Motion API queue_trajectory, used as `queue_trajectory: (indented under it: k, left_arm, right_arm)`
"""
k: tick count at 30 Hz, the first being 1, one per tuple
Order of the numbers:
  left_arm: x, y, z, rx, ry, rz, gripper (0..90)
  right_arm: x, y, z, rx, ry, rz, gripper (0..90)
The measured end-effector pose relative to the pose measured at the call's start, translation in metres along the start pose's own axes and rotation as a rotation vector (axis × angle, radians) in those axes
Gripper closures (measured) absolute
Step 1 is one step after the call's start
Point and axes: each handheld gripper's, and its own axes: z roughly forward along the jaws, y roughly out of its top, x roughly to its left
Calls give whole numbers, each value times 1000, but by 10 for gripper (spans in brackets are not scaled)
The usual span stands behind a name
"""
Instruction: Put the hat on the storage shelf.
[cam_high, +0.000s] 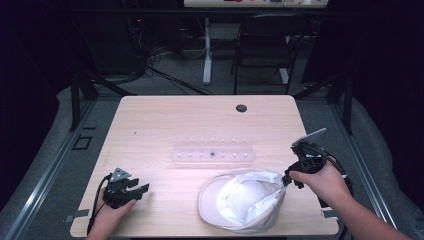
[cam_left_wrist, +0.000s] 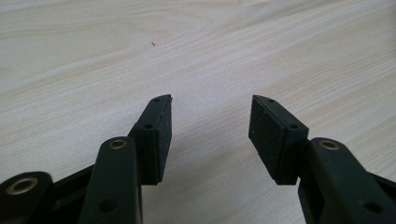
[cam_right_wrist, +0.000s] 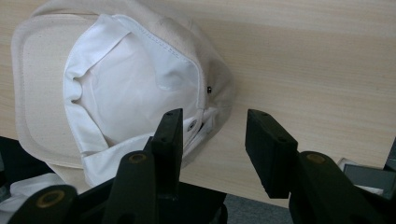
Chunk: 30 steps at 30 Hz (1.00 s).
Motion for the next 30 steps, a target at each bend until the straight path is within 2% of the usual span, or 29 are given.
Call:
queue_trajectory:
  k: [2, 5, 6, 8, 11, 12, 13, 16, 18, 20, 23, 24, 25, 29, 30]
  left_arm:
    - [0, 0, 0, 1, 0, 2, 495]
    - [0, 0, 1, 0, 1, 4, 495]
    - [0, 0, 1, 1, 1, 6, 495]
    - [-1, 0, 1, -1, 0, 9, 495]
    - [-1, 1, 0, -2, 0, 11, 495]
    - [0, 1, 0, -2, 0, 11, 494]
    - [0, 1, 0, -2, 2, 11, 495]
    - [1, 1, 0, -4, 2, 11, 494]
    - [1, 1, -1, -9, 8, -1, 489]
    - [2, 1, -1, -11, 7, -1, 487]
    - [2, 1, 0, -14, 5, -5, 483]
    - [3, 1, 0, -2, -3, -4, 477]
    - [3, 1, 0, 1, -6, -3, 477]
    - [1, 1, 1, 3, -9, 3, 478]
    - [1, 1, 1, 2, -11, 4, 478]
  right_arm:
    - [0, 1, 1, 28, 5, -5, 572]
    - [3, 1, 7, 31, 21, 30, 572]
    - [1, 2, 8, 58, 15, 14, 572]
    - [3, 3, 13, 64, 30, 49, 568]
    - [1, 4, 19, 93, 39, 59, 563]
    - [2, 4, 22, 82, 52, 81, 564]
    - [1, 5, 23, 103, 48, 70, 563]
    - [4, 6, 28, 98, 45, 85, 564]
    - [6, 8, 30, 125, 39, 75, 567]
    - [9, 8, 35, 115, 27, 85, 587]
    - [7, 9, 35, 131, 16, 79, 610]
    - [6, 9, 36, 125, 15, 77, 615]
    - [6, 8, 39, 99, 21, 97, 616]
    - [5, 8, 43, 108, 19, 93, 616]
    - [6, 7, 44, 96, 24, 105, 625]
